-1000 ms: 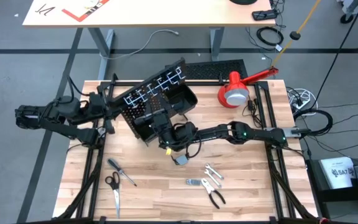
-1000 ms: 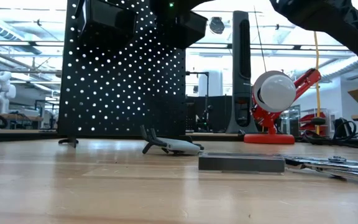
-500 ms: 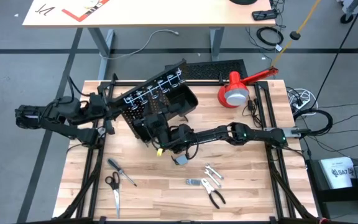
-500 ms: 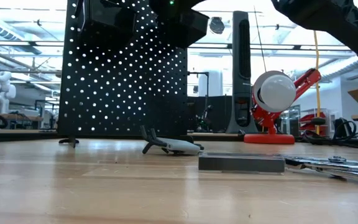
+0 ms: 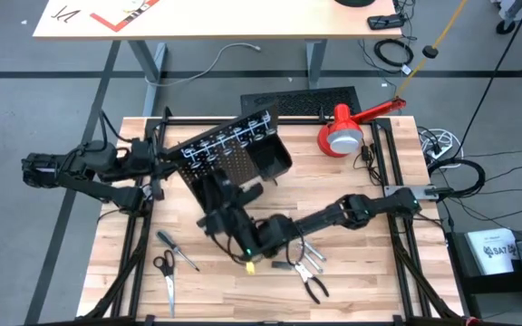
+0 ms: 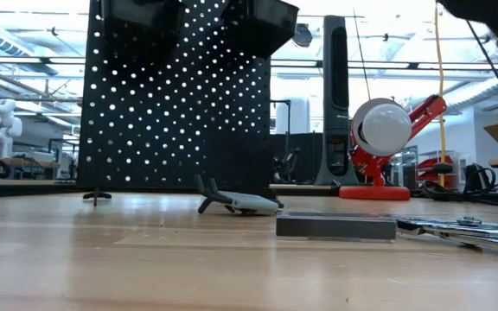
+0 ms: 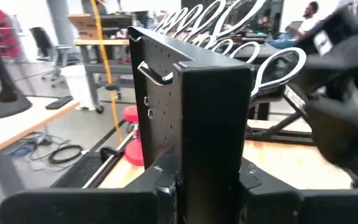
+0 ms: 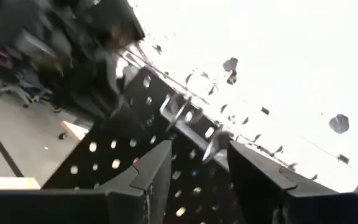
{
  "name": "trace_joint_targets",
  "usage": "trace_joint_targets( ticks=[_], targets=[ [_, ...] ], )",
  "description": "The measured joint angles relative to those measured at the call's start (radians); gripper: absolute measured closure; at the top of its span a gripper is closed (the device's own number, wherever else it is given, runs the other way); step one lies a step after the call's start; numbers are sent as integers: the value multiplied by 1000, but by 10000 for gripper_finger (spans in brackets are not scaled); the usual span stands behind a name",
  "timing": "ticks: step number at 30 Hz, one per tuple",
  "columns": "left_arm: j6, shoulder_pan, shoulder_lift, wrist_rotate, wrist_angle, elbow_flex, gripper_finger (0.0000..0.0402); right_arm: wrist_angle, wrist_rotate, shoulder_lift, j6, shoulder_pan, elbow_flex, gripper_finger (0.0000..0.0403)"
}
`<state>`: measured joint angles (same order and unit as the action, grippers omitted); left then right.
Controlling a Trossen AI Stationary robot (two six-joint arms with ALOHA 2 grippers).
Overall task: Hang tools onto peg board
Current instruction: Assemble the tool holder on the pegboard
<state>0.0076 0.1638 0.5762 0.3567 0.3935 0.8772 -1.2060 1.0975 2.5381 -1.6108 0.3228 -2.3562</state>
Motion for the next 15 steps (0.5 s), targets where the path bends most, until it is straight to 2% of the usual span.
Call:
trace_joint_targets(
  ticks=[8, 15],
  targets=[
    [-1, 0, 0, -133, 6, 0, 336, 29, 2, -56, -89, 39, 1, 248],
    [0, 0, 0, -230, 10, 0, 336, 115, -10, -79, -68, 49, 0, 248]
  ],
)
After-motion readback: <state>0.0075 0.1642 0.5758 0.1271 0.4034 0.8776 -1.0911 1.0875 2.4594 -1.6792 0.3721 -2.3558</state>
